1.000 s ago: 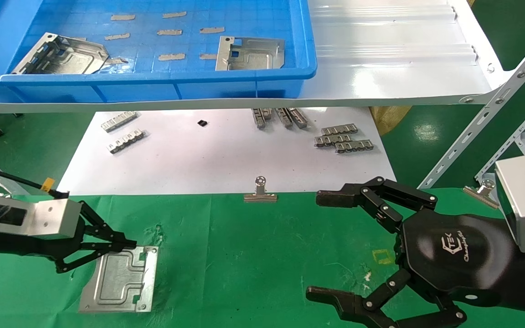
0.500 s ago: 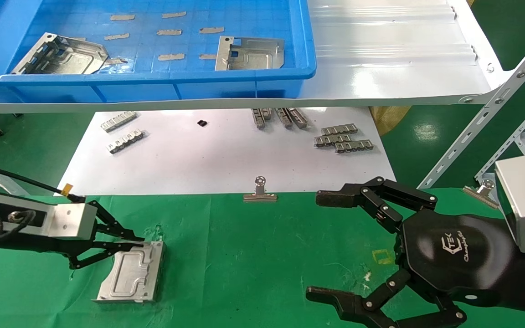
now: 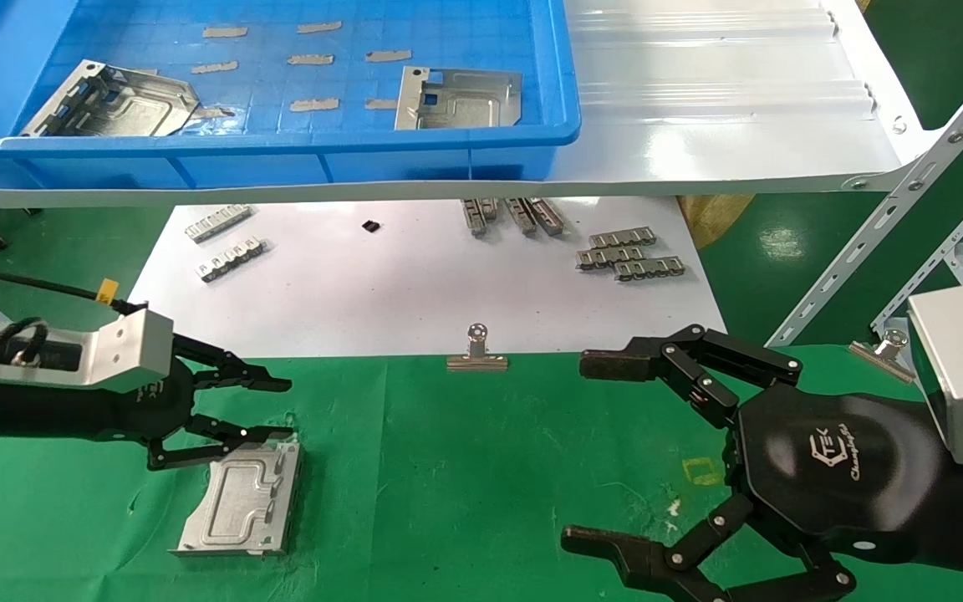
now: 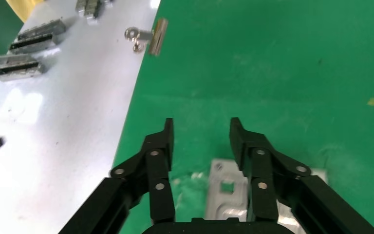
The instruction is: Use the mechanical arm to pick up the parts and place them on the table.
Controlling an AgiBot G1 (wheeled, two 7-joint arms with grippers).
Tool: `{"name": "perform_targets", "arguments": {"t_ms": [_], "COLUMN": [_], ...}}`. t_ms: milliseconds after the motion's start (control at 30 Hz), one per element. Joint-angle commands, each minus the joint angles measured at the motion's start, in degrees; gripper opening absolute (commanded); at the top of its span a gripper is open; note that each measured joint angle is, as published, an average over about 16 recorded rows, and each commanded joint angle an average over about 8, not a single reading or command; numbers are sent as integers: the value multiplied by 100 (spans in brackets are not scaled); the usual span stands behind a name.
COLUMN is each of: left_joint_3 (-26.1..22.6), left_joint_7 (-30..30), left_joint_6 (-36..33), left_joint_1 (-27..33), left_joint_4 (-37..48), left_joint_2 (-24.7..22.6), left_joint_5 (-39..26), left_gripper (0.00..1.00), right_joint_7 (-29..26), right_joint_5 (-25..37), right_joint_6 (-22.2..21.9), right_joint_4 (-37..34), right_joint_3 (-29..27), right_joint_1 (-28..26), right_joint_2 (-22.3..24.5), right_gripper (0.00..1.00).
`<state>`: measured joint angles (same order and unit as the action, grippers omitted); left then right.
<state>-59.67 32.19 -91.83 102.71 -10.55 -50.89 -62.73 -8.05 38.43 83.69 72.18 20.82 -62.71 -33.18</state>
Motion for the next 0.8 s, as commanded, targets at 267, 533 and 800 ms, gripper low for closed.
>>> {"name": "perform_targets", "arguments": {"t_ms": [267,533,800], "left_joint_3": [60,369,950], "left_joint_7": [-192,-475,-1030], "left_joint_6": [-28,21,107], "left_joint_1": [-104,-386,-928], "left_joint_4": [-75,-520,-1360], "left_joint_2": [61,167,373], "left_joint_5": [198,316,573], "left_gripper": [100,100,100], "right_joint_7": [0,0,1], "right_joint_5": [0,0,0], "right_joint_6": [0,0,0], "right_joint_4": [-1,-1,-2], "right_joint_3": [0,0,1], "right_joint_1": [1,0,0], "right_joint_2": [0,0,0], "right_gripper": [100,100,100]}}
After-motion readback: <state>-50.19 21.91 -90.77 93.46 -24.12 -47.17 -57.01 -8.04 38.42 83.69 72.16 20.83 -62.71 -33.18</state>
